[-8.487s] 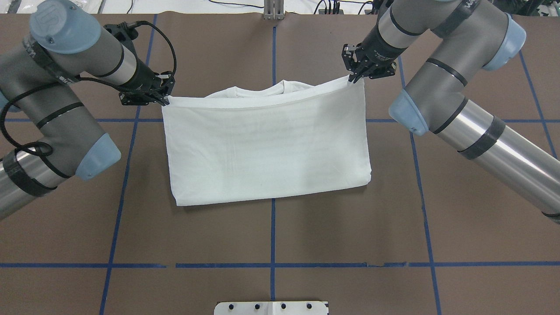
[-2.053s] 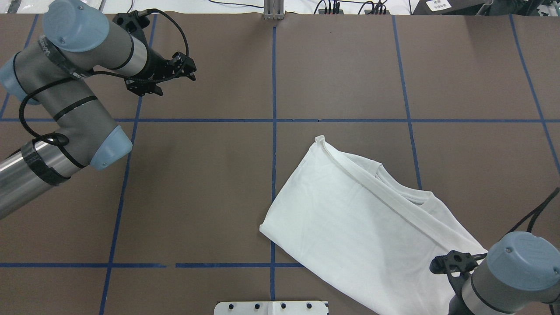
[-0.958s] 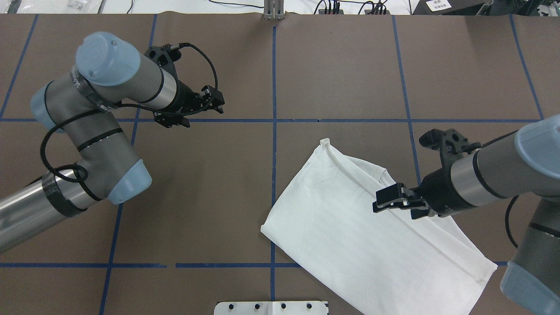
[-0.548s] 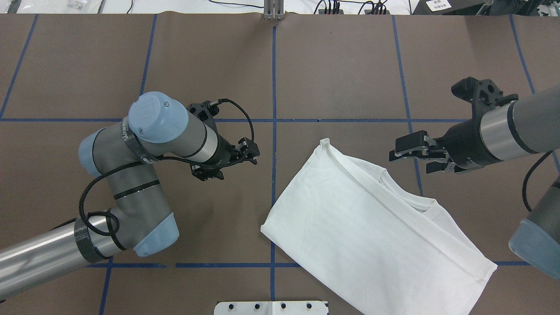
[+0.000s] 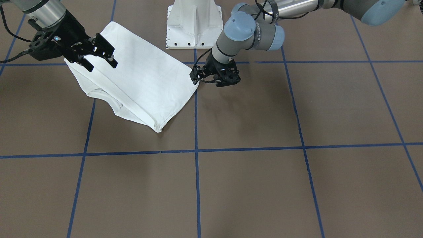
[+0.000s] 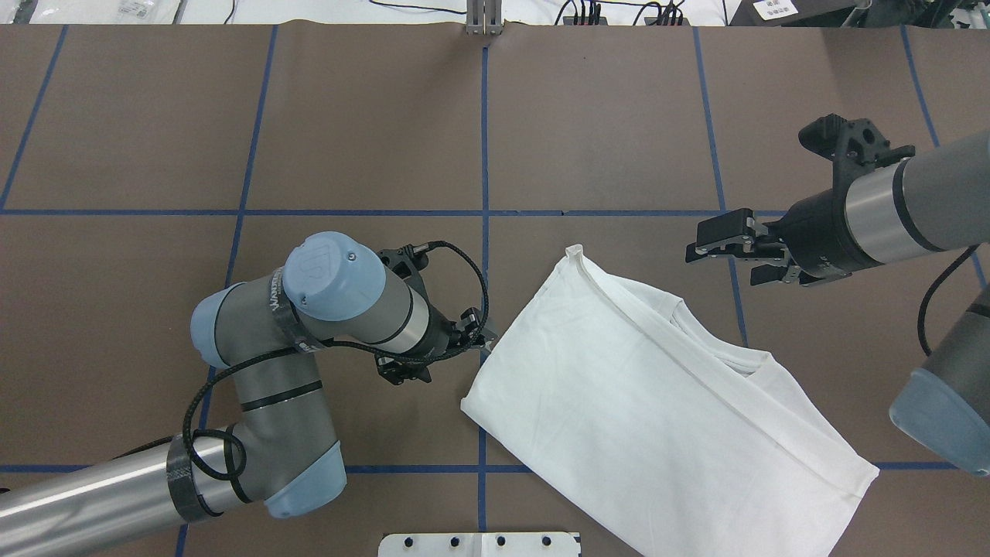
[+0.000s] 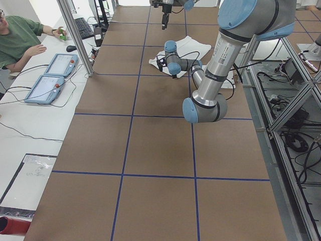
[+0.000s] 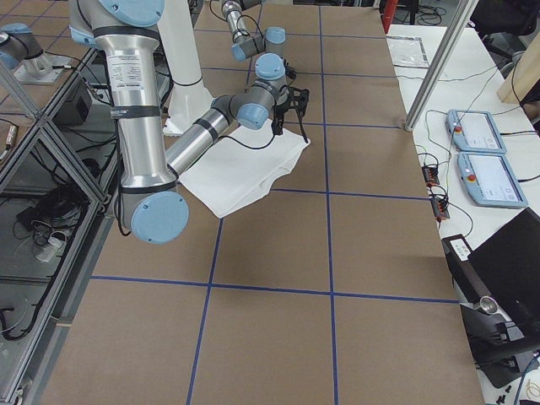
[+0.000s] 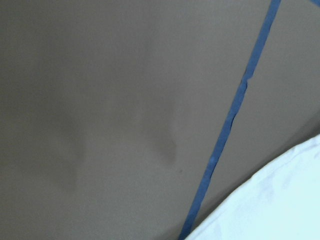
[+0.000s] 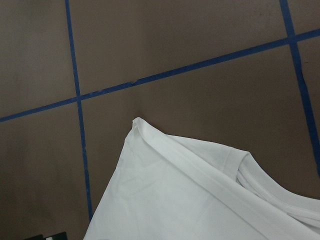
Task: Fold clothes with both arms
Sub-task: 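Grasp the shirt corner nearest the left gripper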
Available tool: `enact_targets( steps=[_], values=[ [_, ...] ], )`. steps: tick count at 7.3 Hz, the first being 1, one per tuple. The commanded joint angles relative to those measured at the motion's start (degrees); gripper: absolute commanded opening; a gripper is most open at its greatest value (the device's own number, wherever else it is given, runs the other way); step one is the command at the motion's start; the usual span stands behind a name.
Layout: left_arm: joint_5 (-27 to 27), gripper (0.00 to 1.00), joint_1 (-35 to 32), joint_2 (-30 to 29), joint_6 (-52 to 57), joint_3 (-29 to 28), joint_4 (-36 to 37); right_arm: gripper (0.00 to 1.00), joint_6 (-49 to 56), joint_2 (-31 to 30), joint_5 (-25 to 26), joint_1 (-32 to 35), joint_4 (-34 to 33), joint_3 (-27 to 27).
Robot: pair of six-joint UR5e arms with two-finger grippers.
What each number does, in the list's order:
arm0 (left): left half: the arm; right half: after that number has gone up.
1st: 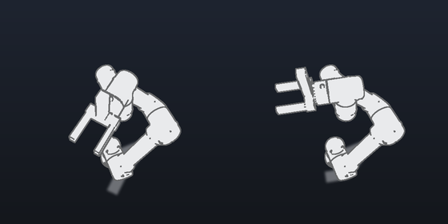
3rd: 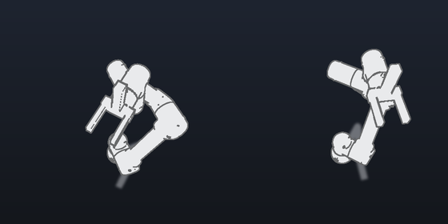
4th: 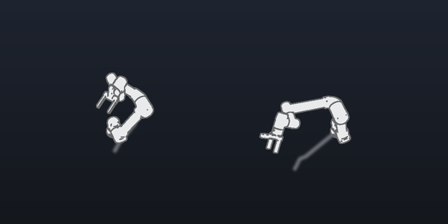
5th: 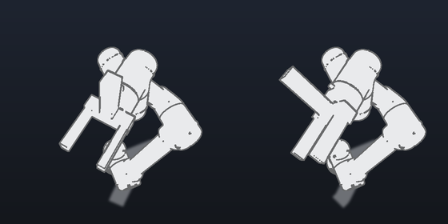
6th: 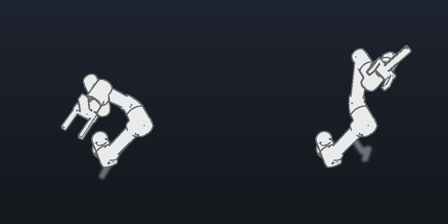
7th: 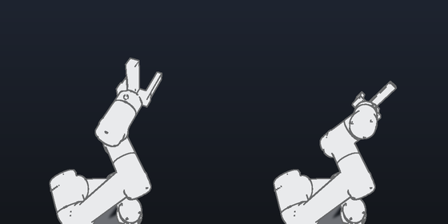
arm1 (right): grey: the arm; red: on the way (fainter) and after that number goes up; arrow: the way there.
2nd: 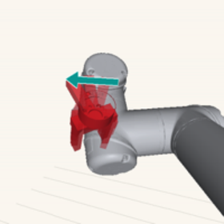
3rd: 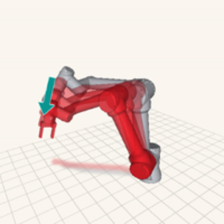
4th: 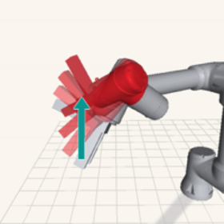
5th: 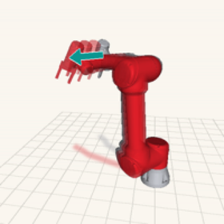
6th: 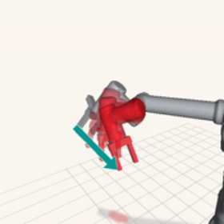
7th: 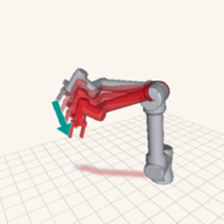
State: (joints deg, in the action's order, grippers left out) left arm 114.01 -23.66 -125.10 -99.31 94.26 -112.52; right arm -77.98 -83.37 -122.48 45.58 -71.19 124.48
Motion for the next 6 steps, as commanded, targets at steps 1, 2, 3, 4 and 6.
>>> enact_targets(
  steps=[1, 2, 3, 4, 6],
  values=[
    [-1.42, 0.97, 2.82, -0.24, -3.24, -0.39, -0.07, 1.00, -0.06, 0.05, 0.04, 0.04, 0.00, 0.06],
    [-1.69, 0.95, 3.44, -0.24, -3.43, -0.74, -0.07, 1.00, -0.06, 0.05, 0.04, 0.04, 0.00, -0.02],
    [-1.69, 0.93, 3.44, -1.28, -4.30, -2.31, -0.15, 1.00, -0.06, 0.05, 0.04, 0.04, 0.00, -0.11],
    [-1.69, 0.88, 3.45, -2.42, -4.49, -3.72, -0.16, 1.00, -0.06, 0.05, 0.04, 0.04, 0.00, -0.11],
    [-1.95, 0.73, 3.62, -2.43, -5.79, -3.82, -0.42, 1.00, -0.06, -0.04, 0.05, 0.12, 0.00, -0.20]
  ],
)
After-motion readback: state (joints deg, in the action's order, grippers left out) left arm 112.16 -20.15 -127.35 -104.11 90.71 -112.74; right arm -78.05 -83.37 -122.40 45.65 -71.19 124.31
